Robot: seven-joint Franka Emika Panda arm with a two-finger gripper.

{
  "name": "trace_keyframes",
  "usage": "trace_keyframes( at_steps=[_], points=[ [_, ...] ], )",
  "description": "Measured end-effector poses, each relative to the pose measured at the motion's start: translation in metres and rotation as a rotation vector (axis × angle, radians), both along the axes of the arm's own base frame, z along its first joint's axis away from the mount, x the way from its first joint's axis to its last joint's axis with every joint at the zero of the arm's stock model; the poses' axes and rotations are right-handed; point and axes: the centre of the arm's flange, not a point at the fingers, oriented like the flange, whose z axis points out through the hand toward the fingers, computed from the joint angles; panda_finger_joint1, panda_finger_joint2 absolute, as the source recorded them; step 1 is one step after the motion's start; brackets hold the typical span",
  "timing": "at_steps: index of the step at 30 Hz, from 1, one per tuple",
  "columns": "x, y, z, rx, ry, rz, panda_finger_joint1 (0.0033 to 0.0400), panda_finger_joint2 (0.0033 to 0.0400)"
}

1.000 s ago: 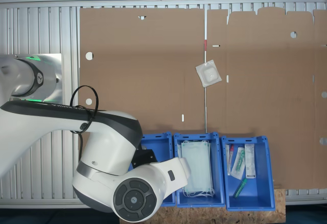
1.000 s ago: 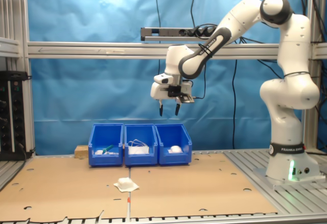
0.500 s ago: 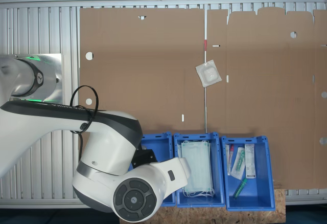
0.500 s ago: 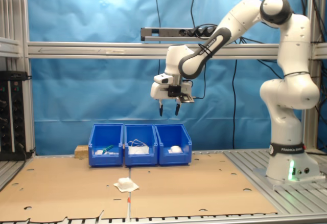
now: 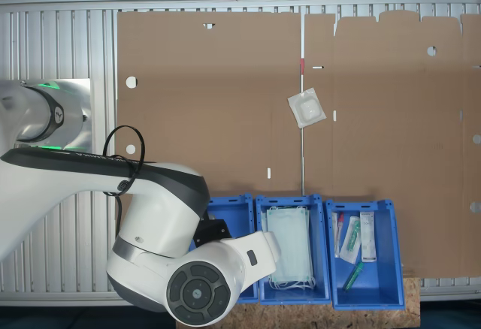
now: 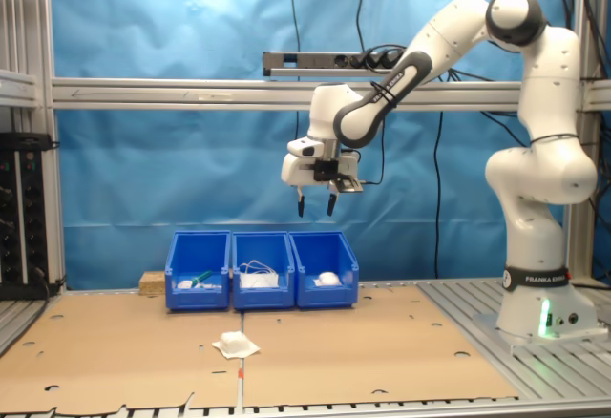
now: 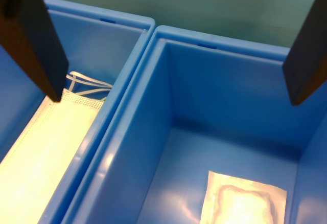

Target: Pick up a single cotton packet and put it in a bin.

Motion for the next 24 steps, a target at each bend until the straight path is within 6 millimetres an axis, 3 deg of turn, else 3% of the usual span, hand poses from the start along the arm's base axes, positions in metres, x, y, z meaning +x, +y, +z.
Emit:
trace_keyframes(
  at_steps=[15,19,24],
  points=[
    [0.004,0.006,0.001,0.001,-0.003,0.013,0.04,0.04],
    [0.015,0.025,0.006,0.013,-0.02,0.042,0.04,0.04],
    [0.037,0.069,0.016,0.043,-0.054,0.11,0.04,0.04]
  ],
)
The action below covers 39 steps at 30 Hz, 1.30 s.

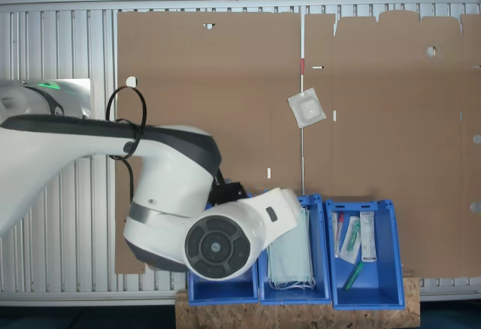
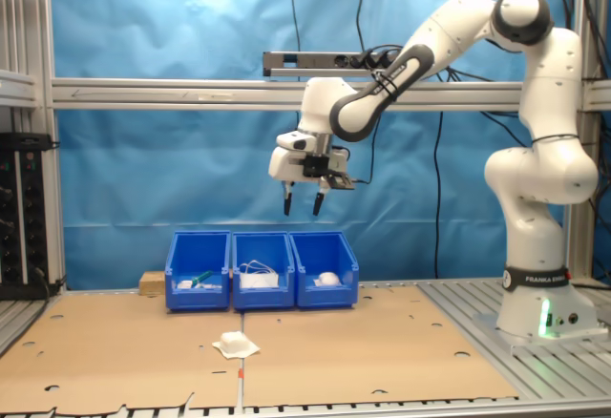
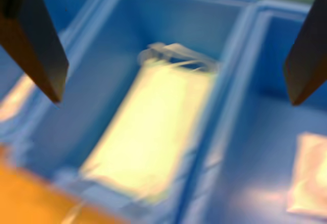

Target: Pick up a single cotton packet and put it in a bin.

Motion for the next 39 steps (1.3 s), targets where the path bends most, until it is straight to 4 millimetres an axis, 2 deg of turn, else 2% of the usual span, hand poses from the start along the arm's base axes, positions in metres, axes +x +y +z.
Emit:
trace_keyframes(
  at_steps=[9,14,15,18,22,27,33,39],
  points=[
    [0.037,0.112,0.023,0.085,-0.066,0.151,0.04,0.04],
    [0.046,0.17,0.031,0.139,-0.087,0.214,0.04,0.04],
    [0.047,0.189,0.033,0.163,-0.092,0.228,0.04,0.04],
    [0.048,0.212,0.035,0.202,-0.096,0.238,0.04,0.04],
    [0.049,0.234,0.035,0.249,-0.098,0.236,0.04,0.04],
    [0.05,0.252,0.032,0.29,-0.092,0.228,0.04,0.04],
    [0.057,0.264,0.026,0.31,-0.08,0.219,0.04,0.04],
    [0.064,0.267,0.011,0.302,-0.053,0.212,0.04,0.04]
  ],
)
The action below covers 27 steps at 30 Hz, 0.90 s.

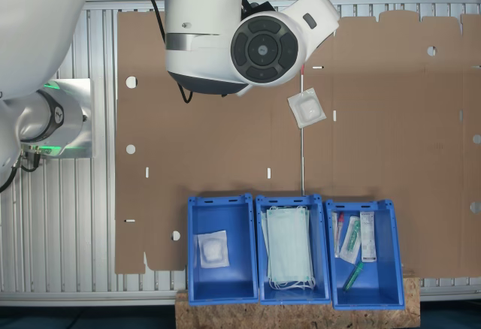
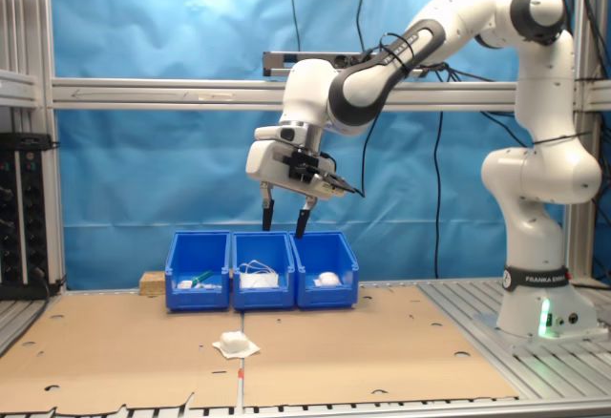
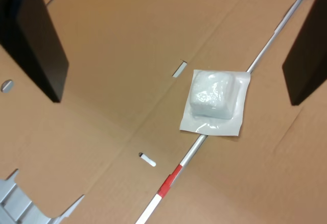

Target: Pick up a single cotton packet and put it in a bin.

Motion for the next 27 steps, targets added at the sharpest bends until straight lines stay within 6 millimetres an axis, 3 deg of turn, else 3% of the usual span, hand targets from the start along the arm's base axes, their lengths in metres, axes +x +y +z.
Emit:
trace_keyframes(
  at_steps=[14,27],
  points=[
    [0.012,-0.02,-0.038,-0.074,0.066,-0.013,0.04,0.04],
    [0.056,-0.046,-0.052,-0.142,0.064,-0.06,0.04,0.04]
  ],
)
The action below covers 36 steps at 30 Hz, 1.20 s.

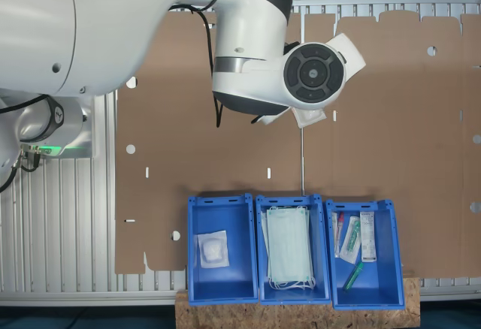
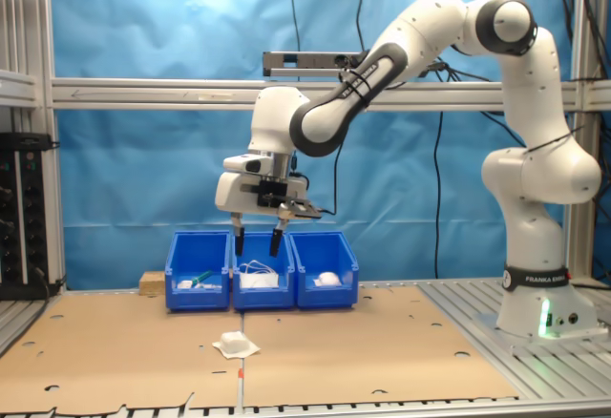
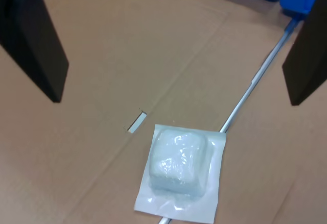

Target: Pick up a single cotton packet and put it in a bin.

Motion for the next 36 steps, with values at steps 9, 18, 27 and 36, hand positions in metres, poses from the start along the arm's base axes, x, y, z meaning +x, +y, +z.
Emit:
trace_keyframes(
  at_steps=[9,18,27,36],
  points=[
    [0.019,-0.004,-0.035,-0.049,0.035,-0.01,0.04,0.04],
    [0.028,-0.005,-0.068,-0.078,0.065,-0.015,0.04,0.04],
    [0.044,-0.008,-0.096,-0.087,0.078,-0.026,0.04,0.04],
    [0.05,-0.009,-0.121,-0.067,0.098,-0.031,0.04,0.04]
  ],
)
